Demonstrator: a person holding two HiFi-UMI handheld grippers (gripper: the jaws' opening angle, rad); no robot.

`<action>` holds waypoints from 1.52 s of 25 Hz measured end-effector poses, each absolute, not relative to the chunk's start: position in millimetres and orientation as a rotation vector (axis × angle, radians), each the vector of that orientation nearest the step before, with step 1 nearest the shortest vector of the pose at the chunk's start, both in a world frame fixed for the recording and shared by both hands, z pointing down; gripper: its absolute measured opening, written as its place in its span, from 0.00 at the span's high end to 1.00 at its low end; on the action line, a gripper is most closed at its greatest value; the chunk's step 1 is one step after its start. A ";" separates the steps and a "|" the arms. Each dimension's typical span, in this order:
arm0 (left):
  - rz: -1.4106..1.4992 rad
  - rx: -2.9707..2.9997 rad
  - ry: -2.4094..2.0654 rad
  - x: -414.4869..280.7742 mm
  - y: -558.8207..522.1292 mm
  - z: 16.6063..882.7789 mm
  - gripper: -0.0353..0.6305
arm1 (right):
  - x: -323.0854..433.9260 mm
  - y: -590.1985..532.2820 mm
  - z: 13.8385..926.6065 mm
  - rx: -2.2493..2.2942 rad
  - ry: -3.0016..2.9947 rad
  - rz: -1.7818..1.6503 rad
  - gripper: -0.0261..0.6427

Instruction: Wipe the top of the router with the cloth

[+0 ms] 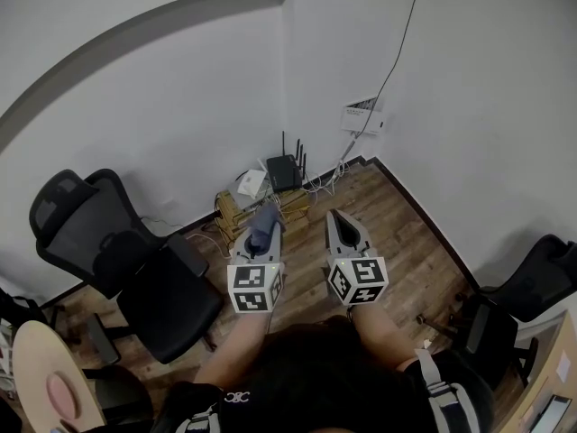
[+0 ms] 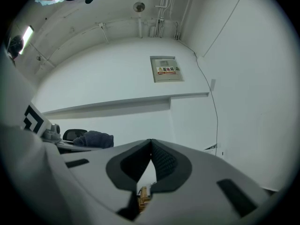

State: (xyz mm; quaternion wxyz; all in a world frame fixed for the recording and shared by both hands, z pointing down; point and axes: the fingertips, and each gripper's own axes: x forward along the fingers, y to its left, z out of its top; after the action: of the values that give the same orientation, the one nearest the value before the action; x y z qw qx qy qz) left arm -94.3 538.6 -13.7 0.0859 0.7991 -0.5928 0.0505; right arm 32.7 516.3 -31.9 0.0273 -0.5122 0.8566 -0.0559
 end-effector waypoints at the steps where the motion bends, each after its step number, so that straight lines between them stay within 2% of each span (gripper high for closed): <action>1: 0.150 2.384 -1.763 -97.9 538.0 -12.4 0.87 | 27.0 516.5 -29.6 -1.581 2.652 -0.176 0.96; 15: 0.163 2.392 -1.780 -124.9 489.4 4.2 0.87 | -2.1 467.2 -16.2 -1.546 2.698 -0.133 0.96; 27: 0.148 2.363 -1.843 -113.5 327.0 14.4 0.87 | 15.9 296.5 -14.1 -1.474 2.706 -0.084 0.96; 38: 0.217 2.251 -1.853 -105.8 216.8 47.6 0.87 | 16.3 169.0 14.9 -1.395 2.760 -0.233 0.96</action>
State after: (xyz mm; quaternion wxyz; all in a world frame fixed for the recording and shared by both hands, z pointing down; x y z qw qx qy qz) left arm -105.8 216.8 47.6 0.1088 0.7654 -0.6300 0.0739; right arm 16.3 169.0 14.9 0.0200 -0.4498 0.8897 -0.0751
